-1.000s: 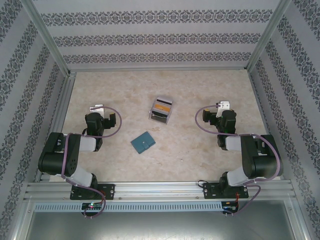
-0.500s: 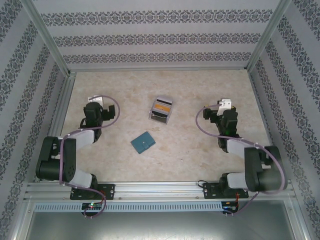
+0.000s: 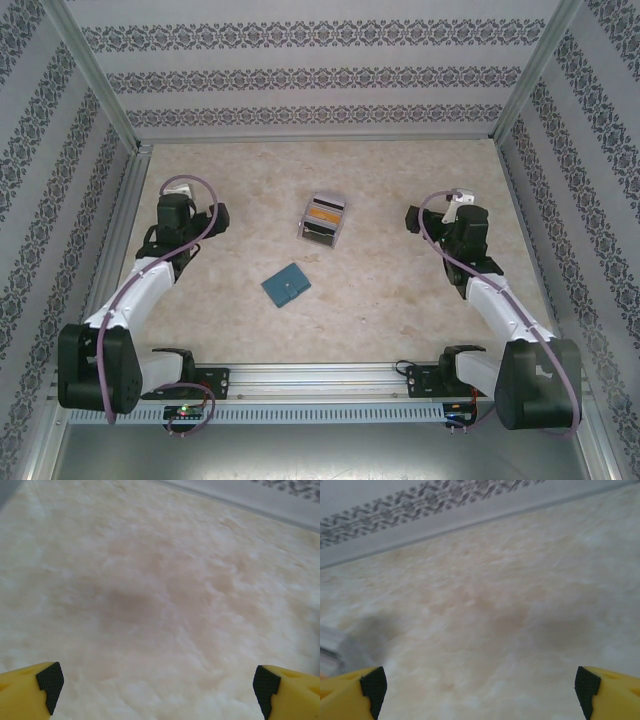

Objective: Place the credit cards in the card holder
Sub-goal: Open the button on the card holder.

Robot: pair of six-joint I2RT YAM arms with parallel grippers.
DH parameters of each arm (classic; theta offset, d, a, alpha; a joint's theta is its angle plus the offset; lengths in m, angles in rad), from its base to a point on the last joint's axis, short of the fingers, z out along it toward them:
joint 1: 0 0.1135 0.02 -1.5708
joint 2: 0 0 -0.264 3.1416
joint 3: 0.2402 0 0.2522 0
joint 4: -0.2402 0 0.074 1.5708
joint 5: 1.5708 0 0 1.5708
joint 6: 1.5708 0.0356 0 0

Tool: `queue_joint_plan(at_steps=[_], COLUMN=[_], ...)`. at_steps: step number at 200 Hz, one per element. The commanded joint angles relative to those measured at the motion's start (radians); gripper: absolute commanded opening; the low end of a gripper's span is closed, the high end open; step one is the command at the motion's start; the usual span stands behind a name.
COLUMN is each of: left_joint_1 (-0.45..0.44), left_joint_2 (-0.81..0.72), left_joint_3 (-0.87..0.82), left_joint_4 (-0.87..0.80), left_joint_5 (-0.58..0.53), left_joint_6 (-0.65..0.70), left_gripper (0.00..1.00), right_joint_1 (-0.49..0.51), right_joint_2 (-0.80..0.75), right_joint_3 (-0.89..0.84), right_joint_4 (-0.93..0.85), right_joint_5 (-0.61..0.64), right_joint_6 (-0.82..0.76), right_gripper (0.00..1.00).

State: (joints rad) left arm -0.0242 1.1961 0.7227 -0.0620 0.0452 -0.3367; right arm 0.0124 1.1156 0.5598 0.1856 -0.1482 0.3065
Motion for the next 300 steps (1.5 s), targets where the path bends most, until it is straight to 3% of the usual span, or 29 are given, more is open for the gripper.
queue_joint_plan(at_steps=[1,36,66,96,137,176,244,300], left_joint_1=[0.009,-0.017,-0.048,-0.09,-0.118,-0.12,-0.12,-0.12], left_joint_2=[-0.029,-0.029,-0.045,-0.043,-0.032,-0.017,0.037,0.065], left_joint_3=[0.009,0.027,0.021,0.017,0.01,0.016,0.048,0.082], left_joint_4=[-0.14,-0.291,-0.341,-0.379,-0.417,-0.437,-0.492,-0.502], left_joint_5=[0.183,0.323,0.435,0.437,0.368,0.343,0.254,0.24], left_joint_6=[-0.085,-0.105,-0.16,-0.202,-0.23,-0.256,-0.26,-0.252], left_gripper=[0.99,0.99,1.0,1.0,1.0,1.0,0.99,0.99], right_joint_1=[0.035,0.236,0.472,0.699,0.94,1.026,1.025,1.014], right_joint_2=[0.005,0.012,0.026,0.115,0.335,0.527,0.715,0.802], right_joint_3=[0.071,0.149,0.235,0.314,0.432,0.545,0.721,0.782], right_joint_4=[-0.156,-0.356,-0.529,-0.62,-0.625,-0.593,-0.653,-0.688], right_joint_5=[-0.15,-0.119,0.012,0.113,0.115,0.085,0.127,0.136], right_joint_6=[0.101,0.062,0.022,0.023,0.054,0.072,0.034,0.044], right_gripper=[0.98,0.95,0.92,0.88,0.82,0.77,0.58,0.52])
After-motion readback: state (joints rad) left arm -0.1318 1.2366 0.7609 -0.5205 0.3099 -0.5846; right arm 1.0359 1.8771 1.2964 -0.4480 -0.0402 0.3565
